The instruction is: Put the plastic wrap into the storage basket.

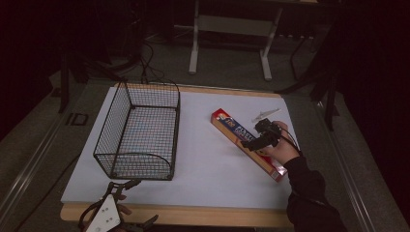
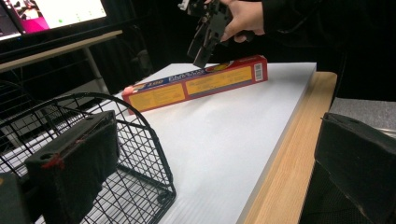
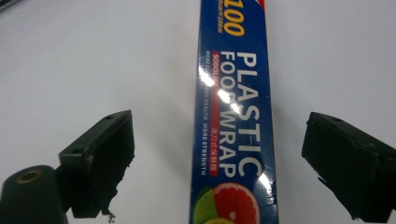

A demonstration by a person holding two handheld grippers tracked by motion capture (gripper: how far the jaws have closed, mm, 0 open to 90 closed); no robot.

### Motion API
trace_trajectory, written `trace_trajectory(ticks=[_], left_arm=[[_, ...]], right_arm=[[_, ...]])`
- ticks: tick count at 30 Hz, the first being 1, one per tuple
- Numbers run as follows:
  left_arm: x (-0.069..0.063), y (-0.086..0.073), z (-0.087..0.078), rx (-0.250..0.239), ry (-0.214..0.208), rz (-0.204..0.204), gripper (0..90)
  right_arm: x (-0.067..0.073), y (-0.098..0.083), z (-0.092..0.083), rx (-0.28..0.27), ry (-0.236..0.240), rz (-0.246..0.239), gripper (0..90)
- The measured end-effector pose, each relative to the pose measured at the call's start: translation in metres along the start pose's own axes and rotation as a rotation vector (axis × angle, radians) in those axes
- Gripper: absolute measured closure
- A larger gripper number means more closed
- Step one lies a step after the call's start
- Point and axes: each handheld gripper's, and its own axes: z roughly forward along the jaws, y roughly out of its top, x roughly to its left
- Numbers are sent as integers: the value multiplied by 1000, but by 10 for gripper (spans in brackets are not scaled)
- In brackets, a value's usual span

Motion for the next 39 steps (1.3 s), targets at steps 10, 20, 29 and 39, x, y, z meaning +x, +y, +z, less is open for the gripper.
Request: trace_trajectory(ticks=[10,20,29,39], left_arm=[[0,0,1,3,-2,0,6],[0,-1,1,6,-5,1,6],[0,-1,1,6,-6,1,6],[0,-1,1,9,-5,5,6]], right_arm=[[-13,6,24,124,27,29,95],[-22,8,43,220,35,51,95],[-24,8,60,324,21,72,166],[-18,15,61,404,51,64,379]])
